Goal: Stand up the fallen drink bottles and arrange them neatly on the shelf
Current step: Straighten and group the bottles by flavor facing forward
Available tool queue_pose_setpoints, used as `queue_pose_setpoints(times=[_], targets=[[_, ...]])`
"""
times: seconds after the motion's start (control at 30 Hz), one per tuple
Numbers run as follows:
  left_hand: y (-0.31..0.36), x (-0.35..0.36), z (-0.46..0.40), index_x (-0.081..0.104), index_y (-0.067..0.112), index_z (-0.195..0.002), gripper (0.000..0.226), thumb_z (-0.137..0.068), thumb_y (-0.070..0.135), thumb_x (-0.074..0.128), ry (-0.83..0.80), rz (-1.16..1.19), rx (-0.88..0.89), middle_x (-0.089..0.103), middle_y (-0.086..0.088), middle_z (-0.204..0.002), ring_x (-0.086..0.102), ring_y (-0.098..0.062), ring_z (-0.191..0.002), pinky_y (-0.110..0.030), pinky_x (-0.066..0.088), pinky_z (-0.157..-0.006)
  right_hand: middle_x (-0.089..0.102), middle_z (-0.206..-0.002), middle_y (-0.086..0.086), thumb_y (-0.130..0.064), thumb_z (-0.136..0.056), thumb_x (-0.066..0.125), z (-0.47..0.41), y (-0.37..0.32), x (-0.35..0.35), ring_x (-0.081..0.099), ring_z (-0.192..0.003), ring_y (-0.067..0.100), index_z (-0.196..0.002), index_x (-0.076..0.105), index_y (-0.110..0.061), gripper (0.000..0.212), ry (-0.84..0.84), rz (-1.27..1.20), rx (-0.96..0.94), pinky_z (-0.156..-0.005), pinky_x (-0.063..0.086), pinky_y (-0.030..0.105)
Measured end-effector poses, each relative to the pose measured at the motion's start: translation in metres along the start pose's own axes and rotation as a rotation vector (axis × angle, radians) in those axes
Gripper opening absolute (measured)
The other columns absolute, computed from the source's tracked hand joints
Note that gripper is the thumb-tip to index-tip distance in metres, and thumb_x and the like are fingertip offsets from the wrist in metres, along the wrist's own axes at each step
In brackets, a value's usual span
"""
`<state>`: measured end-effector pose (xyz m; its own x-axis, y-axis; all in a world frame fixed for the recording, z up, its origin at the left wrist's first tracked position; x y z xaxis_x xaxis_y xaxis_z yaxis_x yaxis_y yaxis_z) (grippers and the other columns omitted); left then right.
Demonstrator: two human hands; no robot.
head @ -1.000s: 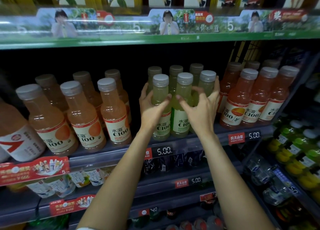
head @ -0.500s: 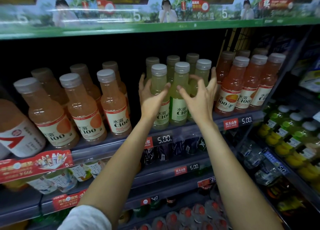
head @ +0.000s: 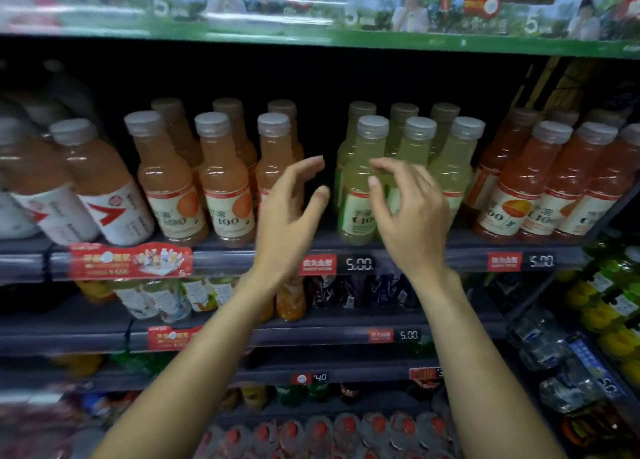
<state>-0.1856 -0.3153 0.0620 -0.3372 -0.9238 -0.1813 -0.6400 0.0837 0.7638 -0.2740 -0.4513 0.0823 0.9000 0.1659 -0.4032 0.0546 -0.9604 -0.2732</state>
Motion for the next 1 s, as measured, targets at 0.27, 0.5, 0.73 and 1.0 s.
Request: queue_pose_setpoints(times=[0.27, 0.5, 0.73, 1.0], targets=[[-0.041, -0.157, 0.013, 0.047, -0.003, -0.124, 0.033, -0.093, 0.007, 0.051, 0.495, -0.395, 0.392, 0.050, -0.015, -0.125, 0.049, -0.035, -0.120, -0.051, 0.040, -0.103, 0.059, -0.124, 0.010, -0.014, -0.091, 0.057, 0.005, -0.069, 0.053, 0.052, -0.116, 0.020, -0.114, 0.064, -0.009, 0.025, 0.008, -0.094, -0.058, -0.099, 0.036, 0.016], [-0.080, -0.165, -0.026, 0.013, 0.011, -0.150, 0.078, -0.092, 0.031, 0.060, 0.320, -0.247, 0.022, 0.018, 0.002, -0.154, 0.022, -0.018, -0.146, -0.039, 0.022, -0.119, 0.020, -0.150, 0.021, -0.037, -0.088, 0.060, 0.003, -0.078, 0.117, 0.018, -0.141, 0.032, -0.132, 0.046, -0.028, 0.047, -0.029, -0.093, 0.197, -0.112, 0.022, 0.038], [-0.112, -0.176, -0.055, 0.038, 0.053, -0.110, 0.053, -0.073, 0.054, 0.076, 0.239, -0.028, -0.186, 0.042, -0.014, -0.144, 0.044, -0.025, -0.132, -0.051, 0.037, -0.108, 0.027, -0.146, 0.022, -0.042, -0.088, 0.055, 0.002, -0.082, 0.144, 0.021, -0.141, 0.032, -0.130, 0.047, -0.023, 0.047, -0.049, -0.063, 0.287, -0.107, 0.021, 0.026], [-0.111, -0.170, -0.073, 0.067, 0.041, -0.101, 0.028, -0.074, 0.041, 0.075, 0.015, 0.124, -0.296, 0.055, -0.009, -0.137, 0.060, -0.018, -0.116, -0.033, 0.049, -0.096, 0.030, -0.145, 0.014, -0.058, -0.085, 0.044, 0.000, -0.084, 0.153, 0.035, -0.132, 0.030, -0.133, 0.050, -0.030, 0.055, -0.126, -0.057, 0.327, -0.096, 0.026, 0.018]])
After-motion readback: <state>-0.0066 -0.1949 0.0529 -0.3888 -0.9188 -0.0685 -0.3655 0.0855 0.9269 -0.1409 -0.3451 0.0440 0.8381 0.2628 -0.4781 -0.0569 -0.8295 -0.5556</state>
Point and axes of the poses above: each hand's wrist, its own z-axis away from the middle knuckle, its own x-axis out of the palm, y = z × x, the point moved 3 cm from there along -z, towards the middle knuckle
